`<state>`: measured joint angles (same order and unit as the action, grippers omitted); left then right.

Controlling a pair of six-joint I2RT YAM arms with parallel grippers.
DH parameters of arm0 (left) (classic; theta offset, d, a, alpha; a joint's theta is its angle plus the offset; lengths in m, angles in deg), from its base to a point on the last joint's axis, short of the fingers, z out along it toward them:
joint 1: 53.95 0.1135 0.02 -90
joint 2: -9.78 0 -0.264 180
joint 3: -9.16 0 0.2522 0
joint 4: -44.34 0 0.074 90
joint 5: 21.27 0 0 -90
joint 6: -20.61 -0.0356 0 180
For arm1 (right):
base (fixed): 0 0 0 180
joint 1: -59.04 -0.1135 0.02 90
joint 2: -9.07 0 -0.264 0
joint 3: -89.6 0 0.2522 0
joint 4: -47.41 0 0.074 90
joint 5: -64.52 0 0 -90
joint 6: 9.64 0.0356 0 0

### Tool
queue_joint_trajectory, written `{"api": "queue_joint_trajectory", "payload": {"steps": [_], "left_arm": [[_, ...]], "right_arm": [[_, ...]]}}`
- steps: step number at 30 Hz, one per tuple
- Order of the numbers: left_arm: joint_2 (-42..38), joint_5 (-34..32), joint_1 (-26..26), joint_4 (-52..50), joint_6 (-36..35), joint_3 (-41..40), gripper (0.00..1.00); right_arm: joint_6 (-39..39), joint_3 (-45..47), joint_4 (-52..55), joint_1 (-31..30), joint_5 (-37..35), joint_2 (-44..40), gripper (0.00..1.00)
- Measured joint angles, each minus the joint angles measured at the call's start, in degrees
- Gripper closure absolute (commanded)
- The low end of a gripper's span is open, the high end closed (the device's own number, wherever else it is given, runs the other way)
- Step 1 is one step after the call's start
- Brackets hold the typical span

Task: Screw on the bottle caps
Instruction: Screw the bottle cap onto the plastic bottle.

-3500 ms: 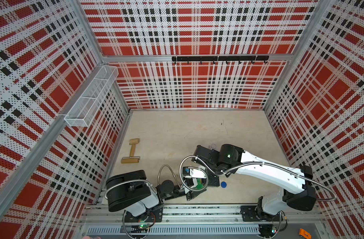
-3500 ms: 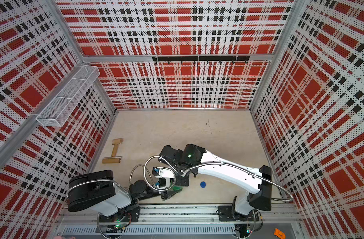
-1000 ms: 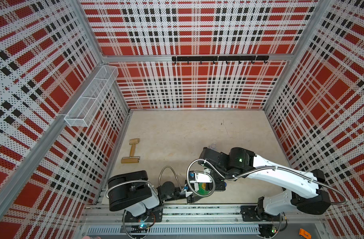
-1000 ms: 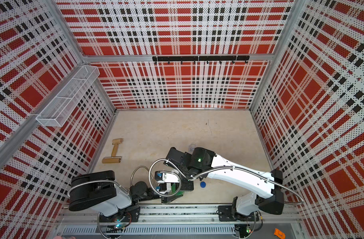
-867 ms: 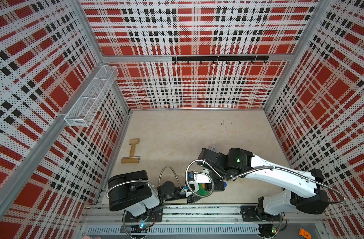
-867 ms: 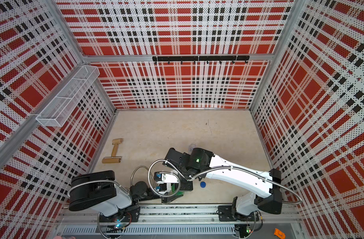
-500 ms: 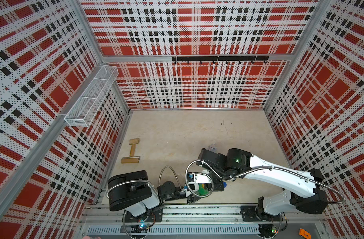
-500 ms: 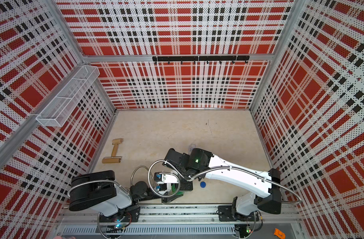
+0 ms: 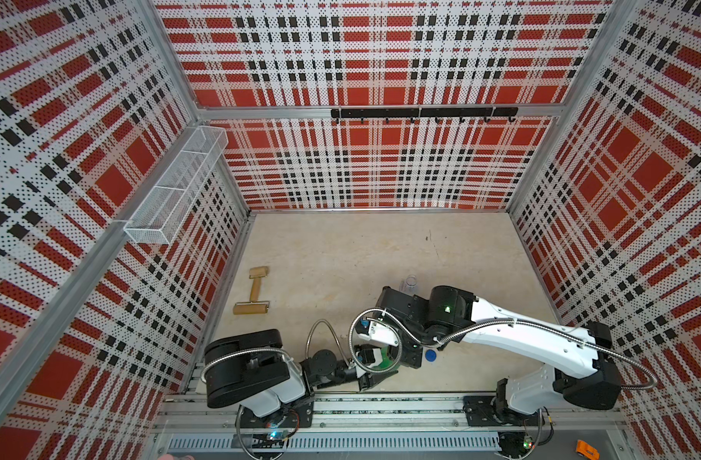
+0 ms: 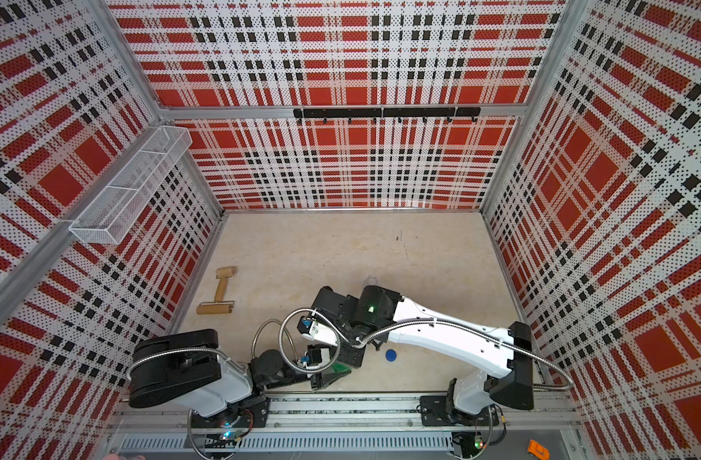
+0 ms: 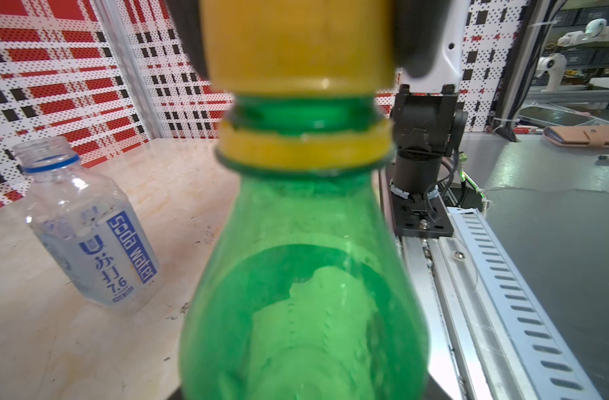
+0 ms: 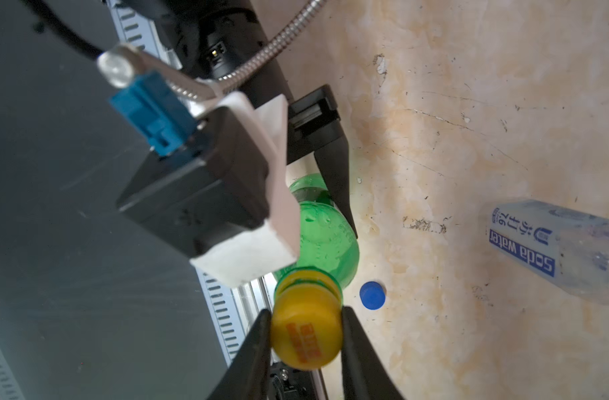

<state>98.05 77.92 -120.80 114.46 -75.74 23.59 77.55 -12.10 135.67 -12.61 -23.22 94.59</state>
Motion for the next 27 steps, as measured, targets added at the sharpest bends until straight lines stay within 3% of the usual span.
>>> {"api": "queue_joint_trajectory", "payload": {"steps": [14,17,24,26,27], "left_arm": [[-1.36,-7.82,-0.37,-3.69,-0.79,-0.24,0.45],[-1.66,-8.46,-0.39,-3.72,-0.81,-0.24,0.45],[-2.19,-9.86,-0.37,-2.67,-0.81,-0.24,0.45],[-2.29,-9.46,-0.42,-1.03,-1.38,-0.24,0.45],[-2.36,-9.20,-0.44,-0.24,-1.60,-0.24,0.45]], "right_arm": [[29.70,-6.73,3.32,0.94,-2.84,8.00,0.92],[33.48,-6.99,3.37,1.09,-3.06,8.04,0.88],[36.94,-8.09,3.45,2.45,-3.43,7.50,0.58],[36.63,-9.49,3.26,2.91,-4.17,6.95,0.42],[36.39,-10.25,3.04,3.21,-4.90,6.54,0.39]]}}
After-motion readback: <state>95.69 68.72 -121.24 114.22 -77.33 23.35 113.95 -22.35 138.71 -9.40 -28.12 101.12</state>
